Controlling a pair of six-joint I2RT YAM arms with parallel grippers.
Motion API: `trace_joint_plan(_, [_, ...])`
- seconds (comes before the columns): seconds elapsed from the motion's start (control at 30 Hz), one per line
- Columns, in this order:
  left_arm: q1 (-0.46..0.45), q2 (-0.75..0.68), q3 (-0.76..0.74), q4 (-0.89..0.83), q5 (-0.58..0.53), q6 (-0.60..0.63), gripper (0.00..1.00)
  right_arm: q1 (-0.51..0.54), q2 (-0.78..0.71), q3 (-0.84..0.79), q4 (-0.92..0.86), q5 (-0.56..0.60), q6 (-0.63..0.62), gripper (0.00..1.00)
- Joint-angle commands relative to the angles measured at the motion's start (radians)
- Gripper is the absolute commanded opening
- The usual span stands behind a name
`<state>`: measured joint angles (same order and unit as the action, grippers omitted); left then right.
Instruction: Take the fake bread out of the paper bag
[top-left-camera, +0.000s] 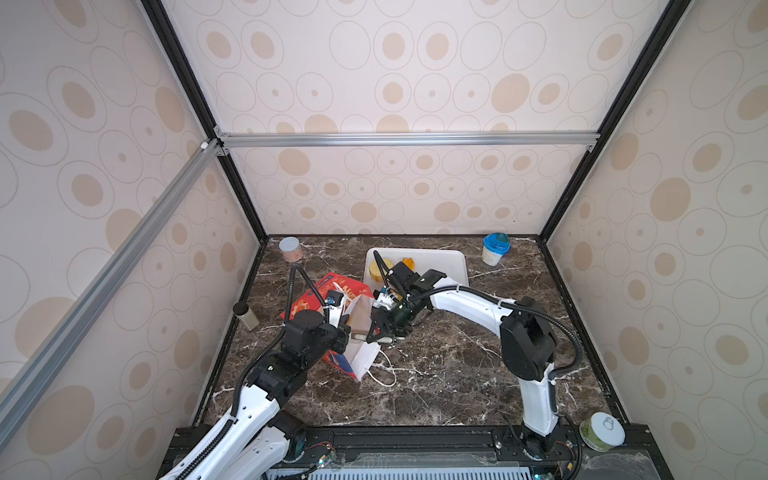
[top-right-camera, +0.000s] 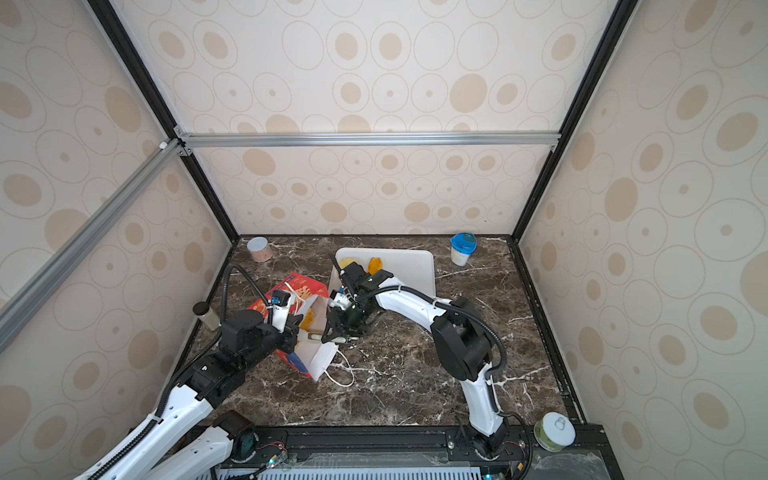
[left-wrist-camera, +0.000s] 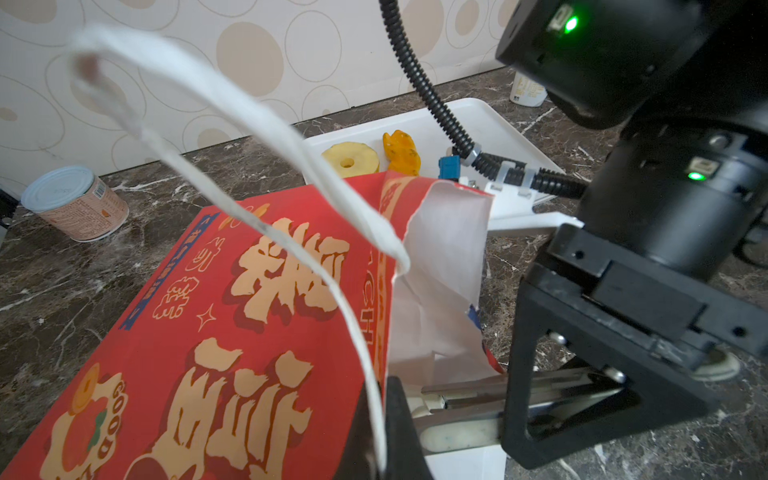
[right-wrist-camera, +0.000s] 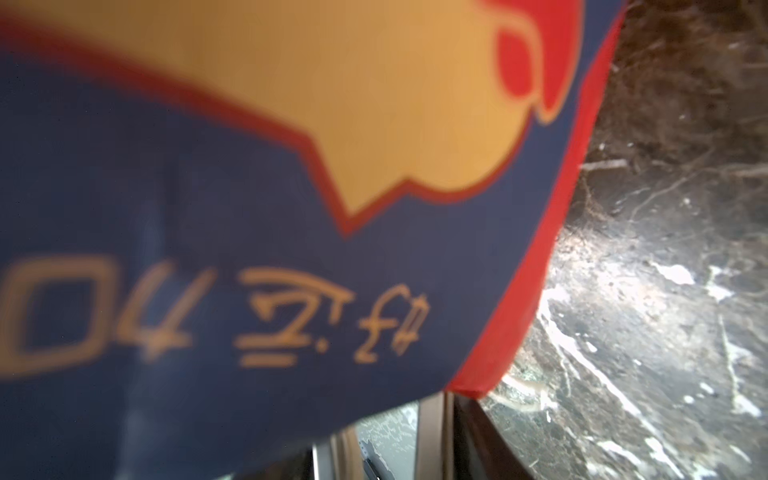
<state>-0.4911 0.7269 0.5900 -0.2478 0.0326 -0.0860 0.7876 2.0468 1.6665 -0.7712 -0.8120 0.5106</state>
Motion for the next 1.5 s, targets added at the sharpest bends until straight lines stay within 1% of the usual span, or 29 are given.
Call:
trace_joint_plan(0.0, [-0.009, -0.021, 0.005, 0.045, 0.002, 0.031, 0.0, 0.009, 0.03, 0.021, -0.059, 0.016, -0.036, 0.43])
trace_joint_plan(0.1, [-0.008, -0.032, 0.01, 0.026, -0.014, 0.034, 0.0, 0.009, 0.018, 0.005, -0.054, 0.033, -0.037, 0.29])
trace_joint_plan(0.17, [-0.008, -0.047, 0.006, 0.017, -0.026, 0.034, 0.0, 0.009, -0.002, -0.016, -0.05, 0.041, -0.041, 0.13])
trace_joint_plan(0.23, [-0.009, -0.058, 0.005, 0.008, -0.036, 0.031, 0.0, 0.01, -0.031, -0.045, -0.044, 0.052, -0.045, 0.0])
trace_joint_plan(0.27, [-0.009, -0.061, 0.005, 0.002, -0.043, 0.029, 0.0, 0.01, -0.048, -0.065, -0.043, 0.062, -0.05, 0.0])
trace_joint_plan(0.43, [-0.008, -0.078, 0.0, -0.005, -0.072, 0.013, 0.0, 0.01, -0.159, -0.179, -0.032, 0.116, -0.07, 0.0])
trace_joint_plan(0.67, [-0.008, -0.052, 0.015, -0.004, -0.105, -0.005, 0.0, 0.009, -0.298, -0.328, 0.033, 0.147, -0.084, 0.0])
trace_joint_plan(0.83, [-0.009, -0.028, 0.024, 0.014, -0.099, -0.03, 0.0, 0.009, -0.311, -0.341, 0.02, 0.166, -0.122, 0.0])
trace_joint_plan(0.97, [-0.009, -0.015, 0.032, 0.013, -0.093, -0.041, 0.0, 0.009, -0.299, -0.328, -0.032, 0.2, -0.168, 0.0])
trace_joint_plan(1.0, [-0.008, -0.013, 0.034, 0.012, -0.09, -0.043, 0.0, 0.009, -0.296, -0.323, -0.039, 0.207, -0.17, 0.01])
trace_joint_plan(1.07, [-0.009, -0.008, 0.042, 0.008, -0.086, -0.044, 0.0, 0.01, -0.306, -0.336, -0.015, 0.18, -0.151, 0.22])
trace_joint_plan(1.13, [-0.009, -0.008, 0.049, 0.002, -0.085, -0.044, 0.0, 0.008, -0.328, -0.359, 0.031, 0.142, -0.123, 0.25])
trace_joint_plan(1.3, [-0.009, -0.011, 0.056, -0.007, -0.079, -0.041, 0.0, 0.006, -0.379, -0.382, 0.04, 0.167, -0.103, 0.34])
trace_joint_plan(1.4, [-0.008, -0.008, 0.06, -0.003, -0.076, -0.037, 0.0, 0.007, -0.383, -0.39, 0.086, 0.113, -0.076, 0.38])
trace_joint_plan(1.47, [-0.009, -0.004, 0.063, -0.002, -0.071, -0.035, 0.0, 0.006, -0.375, -0.384, 0.103, 0.106, -0.062, 0.42])
